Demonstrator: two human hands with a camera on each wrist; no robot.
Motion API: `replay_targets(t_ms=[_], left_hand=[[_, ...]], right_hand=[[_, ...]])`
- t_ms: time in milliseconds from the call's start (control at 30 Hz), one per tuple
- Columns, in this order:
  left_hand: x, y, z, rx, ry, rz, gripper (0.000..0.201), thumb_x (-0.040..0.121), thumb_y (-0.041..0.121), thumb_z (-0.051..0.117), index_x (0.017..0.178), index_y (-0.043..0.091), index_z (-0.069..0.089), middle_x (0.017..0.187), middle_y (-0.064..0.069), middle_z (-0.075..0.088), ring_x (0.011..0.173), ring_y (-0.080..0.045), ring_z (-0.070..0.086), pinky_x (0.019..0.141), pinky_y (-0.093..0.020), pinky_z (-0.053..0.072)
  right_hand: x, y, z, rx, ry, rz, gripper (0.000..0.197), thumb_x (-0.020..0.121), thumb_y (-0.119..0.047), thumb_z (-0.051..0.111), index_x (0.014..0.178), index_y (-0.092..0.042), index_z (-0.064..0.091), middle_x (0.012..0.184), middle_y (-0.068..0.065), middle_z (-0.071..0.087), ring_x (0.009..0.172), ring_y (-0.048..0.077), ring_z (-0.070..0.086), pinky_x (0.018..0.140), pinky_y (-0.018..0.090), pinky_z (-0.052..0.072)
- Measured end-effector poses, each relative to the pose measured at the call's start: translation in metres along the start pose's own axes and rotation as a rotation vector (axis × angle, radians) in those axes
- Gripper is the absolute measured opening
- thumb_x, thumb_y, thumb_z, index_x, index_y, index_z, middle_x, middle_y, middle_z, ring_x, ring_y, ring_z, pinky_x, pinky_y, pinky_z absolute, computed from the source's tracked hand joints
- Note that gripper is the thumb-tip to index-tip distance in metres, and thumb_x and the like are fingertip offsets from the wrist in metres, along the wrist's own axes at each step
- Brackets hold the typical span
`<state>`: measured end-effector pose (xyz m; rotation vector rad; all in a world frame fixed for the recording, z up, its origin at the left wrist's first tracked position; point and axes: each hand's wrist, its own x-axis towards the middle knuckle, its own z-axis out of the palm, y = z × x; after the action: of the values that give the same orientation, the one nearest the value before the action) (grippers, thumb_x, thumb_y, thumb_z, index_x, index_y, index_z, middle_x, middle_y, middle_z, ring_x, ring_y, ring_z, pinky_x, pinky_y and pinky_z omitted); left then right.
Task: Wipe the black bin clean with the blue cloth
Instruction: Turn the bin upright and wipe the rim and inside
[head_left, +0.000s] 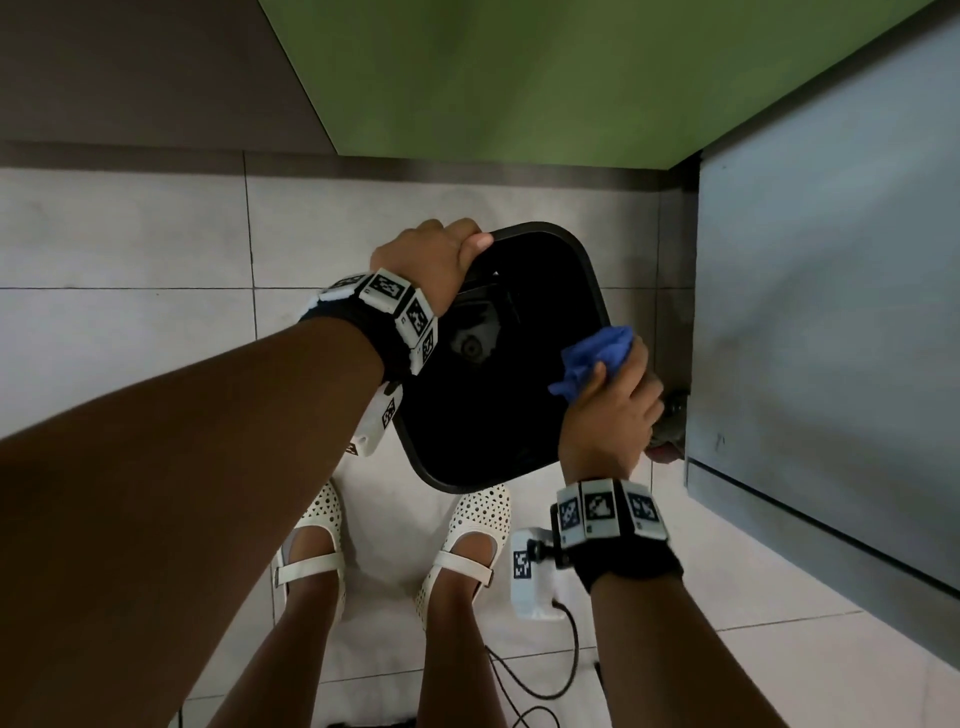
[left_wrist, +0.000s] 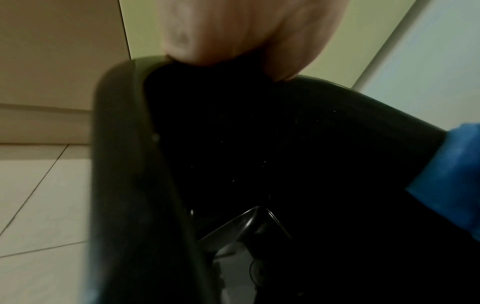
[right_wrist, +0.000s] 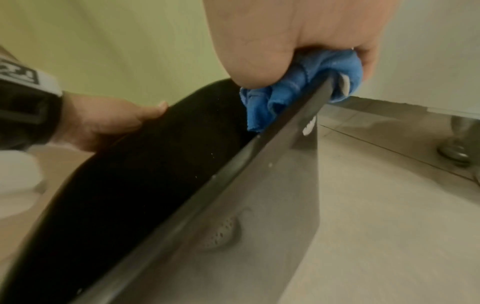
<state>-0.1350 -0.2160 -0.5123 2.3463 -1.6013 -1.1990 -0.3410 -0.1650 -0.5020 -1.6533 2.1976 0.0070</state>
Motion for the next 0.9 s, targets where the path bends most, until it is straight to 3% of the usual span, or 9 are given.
replay_targets(t_ms=[167, 233, 300, 367, 467, 567, 667, 800, 900], left_hand=[[-0.016, -0.011, 0.014, -0.224, 0.007, -0.084, 0.046, 0.099, 0.047, 0.016, 0.121, 0.019, 0.045, 0.115, -0.017, 0.055, 0.105, -0.036, 0.055, 0.088, -0.04, 0.04], [-0.023, -0.017, 0.021, -0.33, -0.005, -0.172, 0.044, 0.099, 0.042, 0.017, 0.121, 0.014, 0.043, 0.118, -0.019, 0.054, 0.107, -0.037, 0.053, 0.089, -0.04, 0.038], [-0.027, -0.019, 0.023, -0.373, 0.011, -0.269, 0.041, 0.099, 0.037, 0.02, 0.125, 0.013, 0.041, 0.126, -0.018, 0.049, 0.114, -0.038, 0.05, 0.096, -0.043, 0.038], [-0.025, -0.016, 0.014, -0.428, 0.122, -0.345, 0.039, 0.096, 0.036, 0.028, 0.128, 0.019, 0.043, 0.132, -0.015, 0.047, 0.121, -0.035, 0.046, 0.103, -0.047, 0.036], [-0.012, -0.005, -0.002, -0.31, 0.259, -0.25, 0.038, 0.096, 0.041, 0.032, 0.127, 0.026, 0.047, 0.133, -0.011, 0.046, 0.125, -0.031, 0.041, 0.103, -0.045, 0.033], [0.004, -0.001, -0.007, -0.209, 0.171, -0.094, 0.041, 0.099, 0.039, 0.03, 0.128, 0.018, 0.05, 0.129, -0.02, 0.047, 0.12, -0.037, 0.044, 0.102, -0.039, 0.034], [0.011, -0.006, -0.003, -0.237, 0.206, -0.091, 0.04, 0.1, 0.035, 0.029, 0.12, 0.011, 0.055, 0.119, -0.025, 0.049, 0.105, -0.041, 0.054, 0.091, -0.036, 0.041], [0.004, -0.011, 0.006, -0.241, 0.267, -0.086, 0.038, 0.1, 0.032, 0.031, 0.114, 0.007, 0.056, 0.112, -0.026, 0.05, 0.092, -0.039, 0.056, 0.081, -0.034, 0.042], [-0.001, -0.014, 0.01, -0.259, 0.308, -0.088, 0.039, 0.101, 0.031, 0.031, 0.112, 0.004, 0.057, 0.11, -0.026, 0.051, 0.086, -0.039, 0.056, 0.075, -0.034, 0.041]], right_hand=[[0.032, -0.021, -0.003, -0.093, -0.014, 0.058, 0.046, 0.097, -0.03, 0.037, 0.142, -0.023, 0.028, 0.142, 0.013, 0.034, 0.122, 0.037, 0.035, 0.098, 0.046, 0.034], [0.053, -0.032, -0.011, -0.126, -0.066, -0.027, 0.047, 0.096, -0.026, 0.04, 0.141, -0.026, 0.028, 0.144, 0.011, 0.031, 0.125, 0.037, 0.032, 0.1, 0.047, 0.03], [0.07, -0.042, -0.02, -0.125, -0.159, -0.165, 0.048, 0.094, -0.021, 0.043, 0.14, -0.028, 0.029, 0.144, 0.012, 0.03, 0.127, 0.038, 0.029, 0.103, 0.049, 0.027], [0.082, -0.051, -0.025, -0.13, -0.197, -0.294, 0.047, 0.095, -0.02, 0.043, 0.139, -0.03, 0.031, 0.144, 0.01, 0.03, 0.128, 0.037, 0.028, 0.104, 0.05, 0.025], [0.091, -0.064, -0.022, -0.158, -0.176, -0.455, 0.044, 0.094, -0.02, 0.043, 0.136, -0.034, 0.036, 0.141, 0.005, 0.035, 0.126, 0.034, 0.03, 0.102, 0.046, 0.026], [0.091, -0.08, -0.016, -0.181, -0.182, -0.525, 0.043, 0.094, -0.02, 0.04, 0.134, -0.035, 0.038, 0.142, 0.005, 0.033, 0.129, 0.033, 0.027, 0.105, 0.048, 0.022], [0.087, -0.094, -0.006, -0.214, -0.17, -0.561, 0.042, 0.095, -0.024, 0.037, 0.135, -0.035, 0.037, 0.143, 0.007, 0.032, 0.132, 0.034, 0.024, 0.11, 0.051, 0.015], [0.069, -0.12, 0.011, -0.273, -0.172, -0.773, 0.043, 0.095, -0.042, 0.03, 0.136, -0.034, 0.04, 0.139, 0.007, 0.042, 0.132, 0.032, 0.029, 0.11, 0.051, 0.013], [0.067, -0.128, 0.015, -0.286, -0.198, -0.763, 0.041, 0.095, -0.046, 0.033, 0.134, -0.035, 0.04, 0.136, 0.004, 0.042, 0.13, 0.028, 0.03, 0.113, 0.05, 0.011]])
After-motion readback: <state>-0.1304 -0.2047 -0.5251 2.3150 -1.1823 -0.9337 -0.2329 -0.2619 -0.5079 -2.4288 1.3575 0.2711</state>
